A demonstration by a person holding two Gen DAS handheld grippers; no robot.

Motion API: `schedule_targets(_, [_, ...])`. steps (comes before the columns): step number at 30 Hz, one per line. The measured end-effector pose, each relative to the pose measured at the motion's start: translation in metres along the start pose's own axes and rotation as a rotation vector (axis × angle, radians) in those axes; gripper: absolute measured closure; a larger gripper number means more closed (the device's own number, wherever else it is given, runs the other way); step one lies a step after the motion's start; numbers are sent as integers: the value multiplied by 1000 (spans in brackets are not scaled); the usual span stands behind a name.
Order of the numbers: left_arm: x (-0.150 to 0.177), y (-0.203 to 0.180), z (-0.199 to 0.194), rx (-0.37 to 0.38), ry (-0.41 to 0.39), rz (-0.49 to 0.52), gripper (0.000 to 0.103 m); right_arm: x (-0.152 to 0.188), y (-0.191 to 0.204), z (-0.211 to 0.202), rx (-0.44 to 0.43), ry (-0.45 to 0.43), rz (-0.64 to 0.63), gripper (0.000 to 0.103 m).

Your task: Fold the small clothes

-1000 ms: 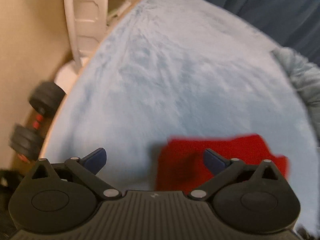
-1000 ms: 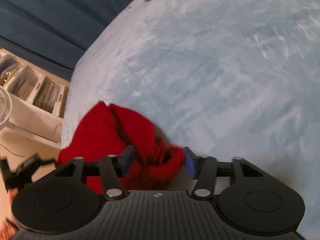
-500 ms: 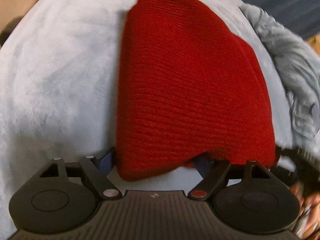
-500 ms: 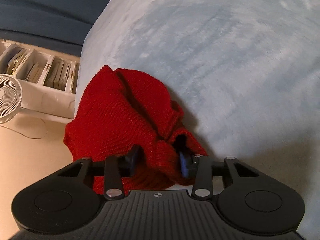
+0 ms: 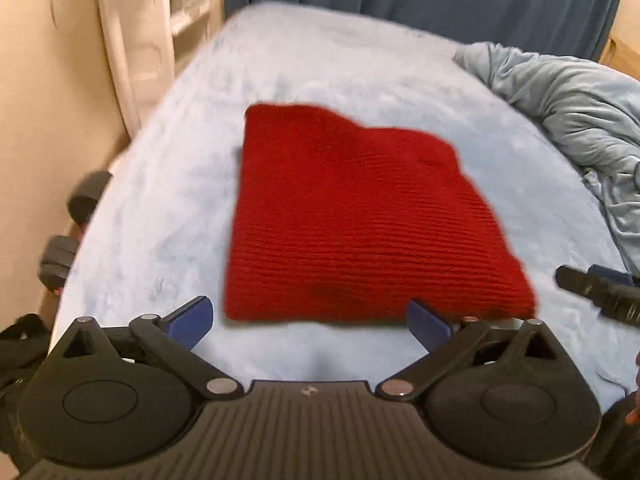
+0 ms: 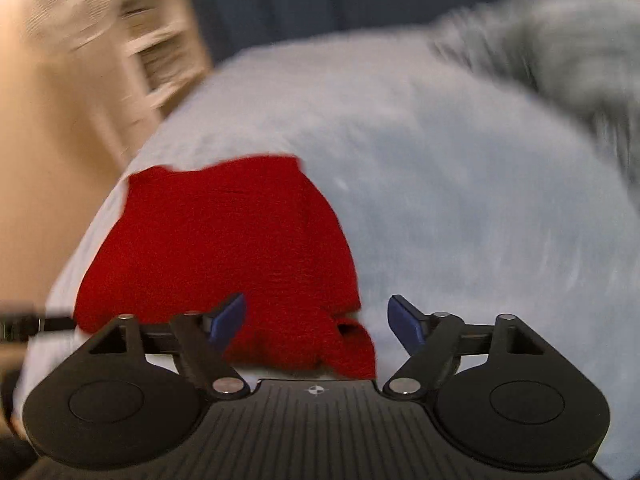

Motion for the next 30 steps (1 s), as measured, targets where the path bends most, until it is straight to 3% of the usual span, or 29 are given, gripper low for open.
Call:
schedule_targets(5, [18, -24, -68, -130, -104, 22, 0, 21, 28, -40, -32, 27, -14, 17])
schedule_targets(9, [26, -38, -101, -175, -151, 9, 0, 27, 38, -55, -30, 51, -16, 17])
schedule_targets(12, [30, -43, -119, -188, -141, -21, 0, 25, 43, -70, -61, 34, -39, 17])
schedule_targets(30, [22, -47, -139, -234, -153, -75, 0, 19, 47, -102, -117, 19, -87, 17])
Point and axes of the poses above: each gripper's, at about its wrist camera, not at the fingertips, and z roughly the way its jaws point, y to its left, x to its underside, the point moved 10 cm from there along z, roughly the way its jaws point, and after that the axes turned 8 degrees about -x, right-handed, at the moved point
